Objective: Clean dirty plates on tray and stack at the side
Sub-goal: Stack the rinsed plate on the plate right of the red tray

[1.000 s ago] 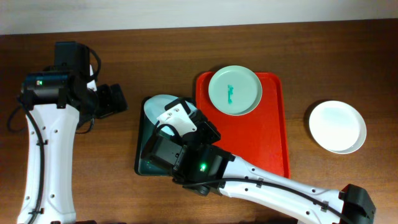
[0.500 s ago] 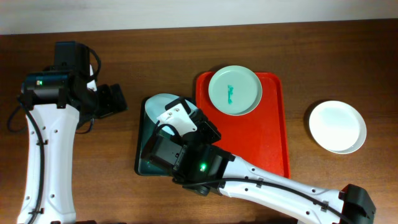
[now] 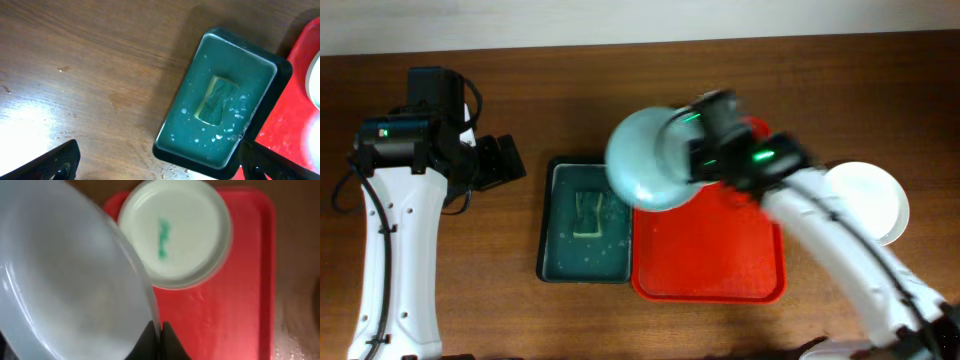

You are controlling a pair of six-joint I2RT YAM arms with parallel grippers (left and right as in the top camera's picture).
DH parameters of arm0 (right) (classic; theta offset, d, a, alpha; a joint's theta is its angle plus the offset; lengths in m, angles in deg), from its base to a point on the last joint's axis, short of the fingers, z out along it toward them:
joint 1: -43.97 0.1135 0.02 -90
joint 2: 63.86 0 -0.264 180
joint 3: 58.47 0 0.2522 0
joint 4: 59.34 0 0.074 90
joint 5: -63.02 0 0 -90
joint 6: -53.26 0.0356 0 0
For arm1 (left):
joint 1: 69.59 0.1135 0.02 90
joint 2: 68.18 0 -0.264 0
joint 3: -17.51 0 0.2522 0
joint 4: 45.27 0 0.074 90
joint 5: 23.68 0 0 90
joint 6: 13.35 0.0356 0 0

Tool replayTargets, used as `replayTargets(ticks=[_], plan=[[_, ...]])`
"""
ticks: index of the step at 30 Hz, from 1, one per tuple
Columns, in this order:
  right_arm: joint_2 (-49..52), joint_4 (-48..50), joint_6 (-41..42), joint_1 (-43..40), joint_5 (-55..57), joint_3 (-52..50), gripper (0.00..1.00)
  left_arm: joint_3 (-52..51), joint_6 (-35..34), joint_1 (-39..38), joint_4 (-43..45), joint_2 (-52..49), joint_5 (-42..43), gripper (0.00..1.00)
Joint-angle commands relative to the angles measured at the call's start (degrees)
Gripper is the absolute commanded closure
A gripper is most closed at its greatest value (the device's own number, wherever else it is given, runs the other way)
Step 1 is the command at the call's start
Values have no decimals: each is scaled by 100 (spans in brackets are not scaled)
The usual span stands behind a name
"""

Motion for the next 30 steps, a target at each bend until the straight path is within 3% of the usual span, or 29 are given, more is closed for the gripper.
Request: replayTargets(ticks=[1, 3, 9, 14, 17, 18, 19, 21, 25, 28, 30], plan=[[-667, -787, -280, -1707, -1187, 98, 96, 81, 66, 24, -7, 76, 24, 1], [-627, -1276, -603, -3086, -1169, 66, 96, 81, 66, 24, -7, 76, 24, 1], [238, -1161, -822, -6035, -1036, -153, 96, 81, 66, 24, -7, 76, 24, 1], [1657, -1215, -907, -6994, -901, -153, 96, 81, 66, 24, -7, 76, 26, 1], [2116, -1172, -909, -6940, -914, -162, 92, 81, 63, 24, -7, 76, 24, 1], [2111, -1147, -964, -6859, -925, -160, 69, 81, 66, 24, -7, 76, 24, 0], [1987, -1150, -984, -6756, -1056, -153, 56, 81, 66, 24, -7, 76, 24, 0], [1534, -1141, -1530, -6391, -1963, -144, 53, 81, 66, 24, -7, 76, 24, 1], [153, -1163, -1836, -4861, -2129, -144, 51, 81, 66, 24, -7, 76, 24, 1], [-470, -804, -2114, -3126, -1362, -144, 48, 81, 66, 24, -4, 76, 24, 1], [-328, -474, -2111, -2365, -837, -151, 48, 81, 66, 24, -7, 76, 24, 0]])
